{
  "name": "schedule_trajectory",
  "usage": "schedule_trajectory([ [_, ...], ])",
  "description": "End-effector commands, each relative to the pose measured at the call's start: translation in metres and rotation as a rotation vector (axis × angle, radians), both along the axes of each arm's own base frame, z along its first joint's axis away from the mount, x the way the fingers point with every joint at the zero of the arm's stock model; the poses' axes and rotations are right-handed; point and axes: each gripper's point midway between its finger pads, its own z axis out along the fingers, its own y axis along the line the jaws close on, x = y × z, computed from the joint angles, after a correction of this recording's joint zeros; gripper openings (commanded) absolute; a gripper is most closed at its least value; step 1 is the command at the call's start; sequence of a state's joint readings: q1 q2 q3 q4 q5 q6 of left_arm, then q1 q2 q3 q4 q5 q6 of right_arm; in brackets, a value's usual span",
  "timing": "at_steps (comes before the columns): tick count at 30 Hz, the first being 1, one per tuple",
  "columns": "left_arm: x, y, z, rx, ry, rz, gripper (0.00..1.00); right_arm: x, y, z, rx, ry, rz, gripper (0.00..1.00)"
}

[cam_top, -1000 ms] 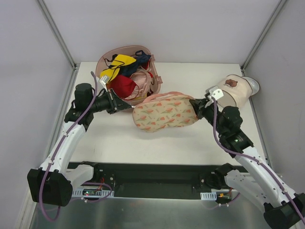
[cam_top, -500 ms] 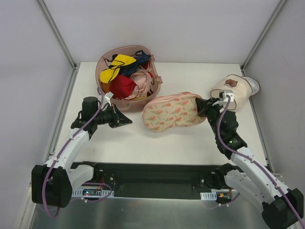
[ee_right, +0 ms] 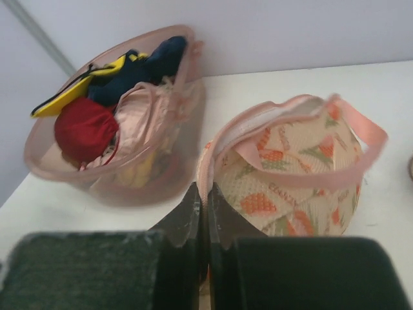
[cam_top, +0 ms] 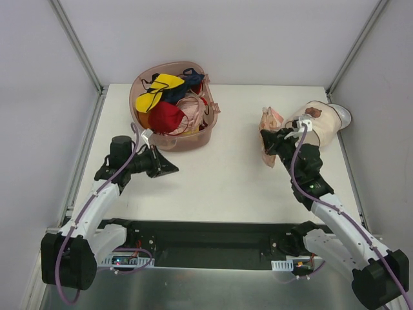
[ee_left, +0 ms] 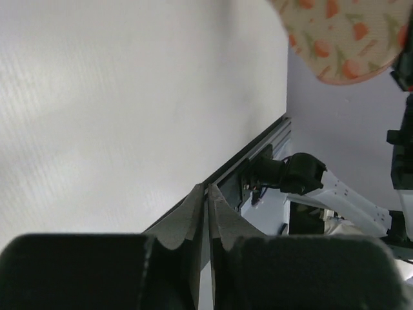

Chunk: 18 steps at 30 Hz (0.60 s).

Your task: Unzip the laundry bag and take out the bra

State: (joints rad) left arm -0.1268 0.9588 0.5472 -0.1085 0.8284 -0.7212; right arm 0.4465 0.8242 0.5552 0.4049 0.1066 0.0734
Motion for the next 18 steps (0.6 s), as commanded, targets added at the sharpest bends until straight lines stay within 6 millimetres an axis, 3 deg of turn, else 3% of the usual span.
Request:
schedule_trajectory([
  [1,0.020,-0.010,0.067,-0.007,-0.249,-0.052,0.20,-0.028,0.045,0.058,-0.105,-0.182,0.323,0.01],
  [2,0.026,-0.013,0.083,-0.006,-0.294,-0.064,0.27,-0.034,0.049,0.052,-0.140,-0.166,0.367,0.01],
  [4,0.029,-0.020,0.098,-0.002,-0.347,-0.101,0.37,-0.052,0.060,0.061,-0.183,-0.197,0.488,0.01],
  [5,0.034,-0.027,0.111,0.003,-0.400,-0.136,0.46,-0.059,0.062,0.053,-0.239,-0.180,0.529,0.01],
  [7,0.038,-0.034,0.122,0.006,-0.433,-0.163,0.53,-0.080,0.071,0.064,-0.274,-0.207,0.657,0.01],
  [8,0.042,-0.041,0.131,0.008,-0.464,-0.190,0.57,-0.090,0.073,0.054,-0.319,-0.179,0.716,0.01],
  [9,0.043,-0.044,0.134,0.008,-0.476,-0.204,0.59,-0.097,0.075,0.051,-0.337,-0.167,0.766,0.01],
  [10,0.047,-0.048,0.134,0.015,-0.487,-0.220,0.60,-0.114,0.080,0.062,-0.341,-0.191,0.860,0.01],
  [11,0.049,-0.052,0.145,0.012,-0.521,-0.233,0.61,-0.122,0.080,0.045,-0.376,-0.135,0.925,0.01],
  [13,0.051,-0.065,0.144,0.018,-0.560,-0.288,0.64,-0.142,0.083,0.046,-0.383,-0.126,1.040,0.01],
  [14,0.053,-0.069,0.148,0.015,-0.580,-0.305,0.64,-0.150,0.082,0.031,-0.389,-0.048,1.090,0.01],
  [16,0.060,-0.079,0.144,0.004,-0.586,-0.345,0.65,-0.156,0.081,0.023,-0.419,-0.036,1.142,0.01],
  [18,0.058,-0.091,0.153,-0.041,-0.615,-0.410,0.64,-0.162,0.078,0.015,-0.437,0.018,1.173,0.01],
])
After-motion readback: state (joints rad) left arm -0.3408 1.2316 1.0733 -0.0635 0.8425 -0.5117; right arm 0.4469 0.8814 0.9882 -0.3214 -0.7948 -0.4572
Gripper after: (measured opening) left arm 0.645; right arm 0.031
